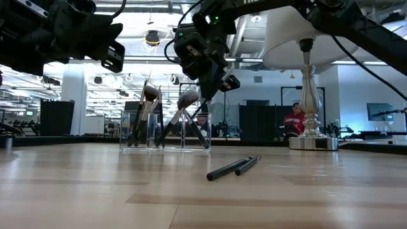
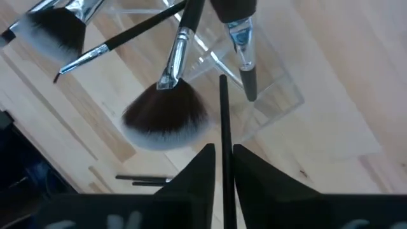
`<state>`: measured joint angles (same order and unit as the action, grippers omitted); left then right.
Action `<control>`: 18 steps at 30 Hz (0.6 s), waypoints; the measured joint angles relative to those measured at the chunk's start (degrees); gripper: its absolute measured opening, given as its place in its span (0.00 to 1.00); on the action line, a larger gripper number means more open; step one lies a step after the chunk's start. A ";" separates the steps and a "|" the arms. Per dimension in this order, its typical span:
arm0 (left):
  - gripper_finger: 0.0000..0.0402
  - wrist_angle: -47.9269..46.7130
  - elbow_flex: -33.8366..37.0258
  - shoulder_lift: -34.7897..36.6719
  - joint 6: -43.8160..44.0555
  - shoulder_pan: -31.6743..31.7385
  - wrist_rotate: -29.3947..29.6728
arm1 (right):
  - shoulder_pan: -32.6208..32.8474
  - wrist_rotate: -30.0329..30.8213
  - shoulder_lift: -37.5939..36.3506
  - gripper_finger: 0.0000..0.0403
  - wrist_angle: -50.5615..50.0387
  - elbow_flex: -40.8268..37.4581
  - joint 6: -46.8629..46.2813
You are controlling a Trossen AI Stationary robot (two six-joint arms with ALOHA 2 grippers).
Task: Pick & Place Makeup Supplies
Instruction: Put the black makeup brush into the transparent organizer
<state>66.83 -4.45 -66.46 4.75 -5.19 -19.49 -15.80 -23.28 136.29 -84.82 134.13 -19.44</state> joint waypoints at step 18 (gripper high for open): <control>0.19 0.02 0.04 0.00 0.01 0.07 0.00 | -0.79 -2.41 -2.42 0.26 -4.32 0.37 -7.33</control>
<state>66.85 -4.40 -66.46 4.75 -5.13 -19.49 -16.60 -25.70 133.87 -89.14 134.50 -26.78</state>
